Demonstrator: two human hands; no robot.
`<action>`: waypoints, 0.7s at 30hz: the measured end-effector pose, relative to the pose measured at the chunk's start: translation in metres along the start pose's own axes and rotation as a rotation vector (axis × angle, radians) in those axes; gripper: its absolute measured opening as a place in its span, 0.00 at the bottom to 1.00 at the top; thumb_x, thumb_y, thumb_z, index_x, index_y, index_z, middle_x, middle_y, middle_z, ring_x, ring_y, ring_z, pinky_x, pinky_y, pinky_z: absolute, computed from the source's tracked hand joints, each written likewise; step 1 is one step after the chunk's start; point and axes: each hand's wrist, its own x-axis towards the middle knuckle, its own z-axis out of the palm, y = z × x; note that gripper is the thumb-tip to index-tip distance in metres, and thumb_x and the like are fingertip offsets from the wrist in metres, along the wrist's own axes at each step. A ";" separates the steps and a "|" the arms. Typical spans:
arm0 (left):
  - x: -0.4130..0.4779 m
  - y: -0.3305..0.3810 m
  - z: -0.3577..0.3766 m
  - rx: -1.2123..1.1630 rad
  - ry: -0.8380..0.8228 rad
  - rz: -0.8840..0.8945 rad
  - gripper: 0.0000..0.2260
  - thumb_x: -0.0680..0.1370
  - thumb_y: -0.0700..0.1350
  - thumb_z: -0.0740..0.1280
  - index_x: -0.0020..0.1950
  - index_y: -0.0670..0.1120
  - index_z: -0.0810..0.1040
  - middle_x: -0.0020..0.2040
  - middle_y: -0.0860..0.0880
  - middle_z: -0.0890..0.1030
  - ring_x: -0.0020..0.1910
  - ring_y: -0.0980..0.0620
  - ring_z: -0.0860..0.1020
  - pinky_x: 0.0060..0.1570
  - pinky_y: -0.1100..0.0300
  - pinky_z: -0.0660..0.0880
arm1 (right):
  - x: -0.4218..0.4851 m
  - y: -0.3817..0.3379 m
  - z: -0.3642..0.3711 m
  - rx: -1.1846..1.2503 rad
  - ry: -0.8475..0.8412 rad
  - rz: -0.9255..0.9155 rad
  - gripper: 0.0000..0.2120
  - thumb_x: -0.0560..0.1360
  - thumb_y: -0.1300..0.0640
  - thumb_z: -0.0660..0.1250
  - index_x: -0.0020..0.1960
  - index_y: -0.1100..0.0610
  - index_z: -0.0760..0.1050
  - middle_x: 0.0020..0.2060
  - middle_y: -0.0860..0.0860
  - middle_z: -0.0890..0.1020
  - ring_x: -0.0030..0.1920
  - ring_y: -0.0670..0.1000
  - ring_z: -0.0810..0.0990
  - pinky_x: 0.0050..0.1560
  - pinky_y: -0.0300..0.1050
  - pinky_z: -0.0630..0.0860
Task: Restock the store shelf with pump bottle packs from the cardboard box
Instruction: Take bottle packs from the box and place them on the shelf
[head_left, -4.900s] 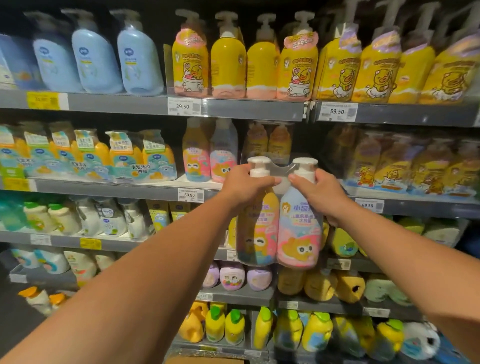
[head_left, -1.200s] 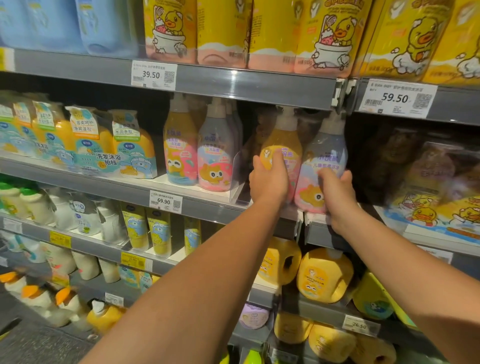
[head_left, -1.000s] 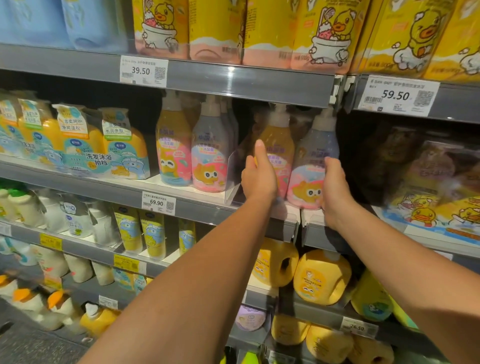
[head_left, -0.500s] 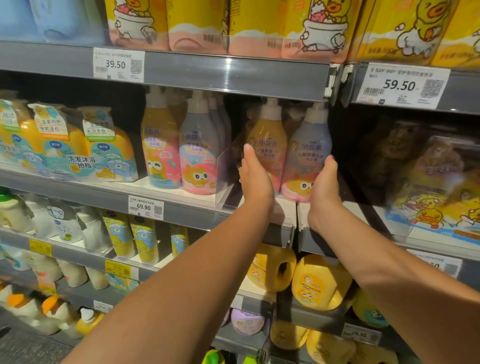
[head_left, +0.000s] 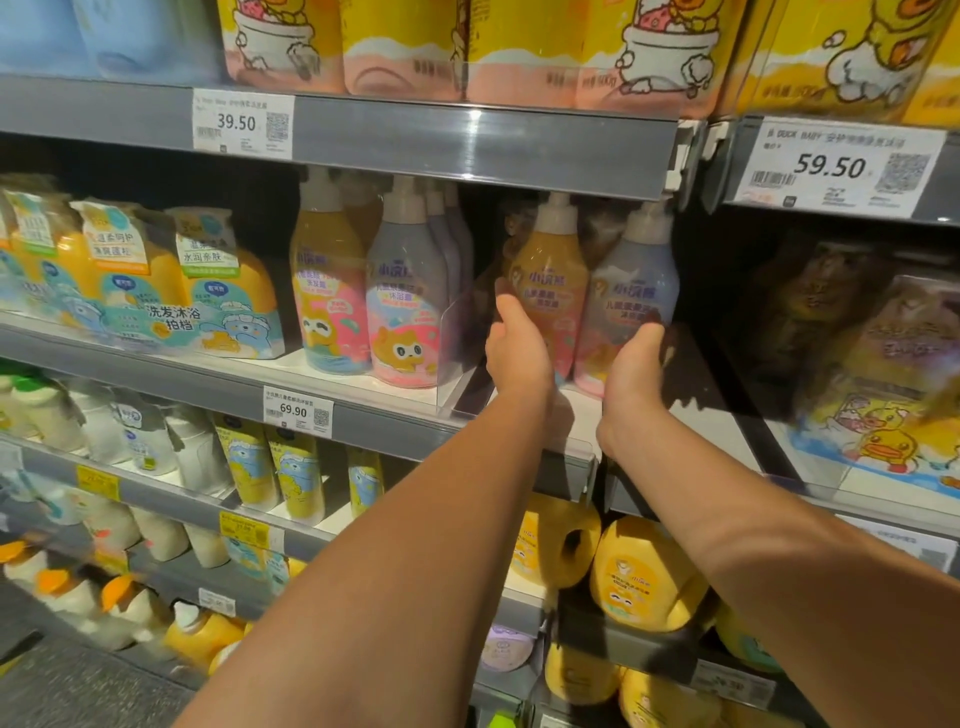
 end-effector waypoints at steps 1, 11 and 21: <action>0.000 0.001 0.001 0.003 0.002 0.001 0.26 0.82 0.60 0.48 0.71 0.45 0.69 0.65 0.43 0.75 0.58 0.46 0.73 0.61 0.51 0.69 | 0.002 0.002 0.001 -0.003 0.018 -0.016 0.37 0.66 0.32 0.51 0.71 0.48 0.65 0.65 0.53 0.74 0.64 0.54 0.74 0.67 0.56 0.71; -0.014 0.003 -0.019 0.383 -0.157 0.093 0.21 0.80 0.56 0.56 0.66 0.44 0.73 0.63 0.42 0.77 0.61 0.42 0.75 0.60 0.56 0.68 | 0.000 -0.013 -0.018 -0.368 -0.048 -0.019 0.22 0.79 0.53 0.57 0.72 0.55 0.63 0.63 0.57 0.74 0.61 0.58 0.75 0.62 0.53 0.73; -0.093 0.028 -0.112 1.438 -0.337 0.449 0.20 0.77 0.52 0.63 0.67 0.46 0.73 0.64 0.43 0.76 0.62 0.42 0.75 0.58 0.49 0.72 | -0.089 -0.028 -0.060 -1.633 -0.326 -0.286 0.16 0.78 0.51 0.56 0.55 0.60 0.76 0.59 0.61 0.78 0.59 0.62 0.75 0.57 0.50 0.70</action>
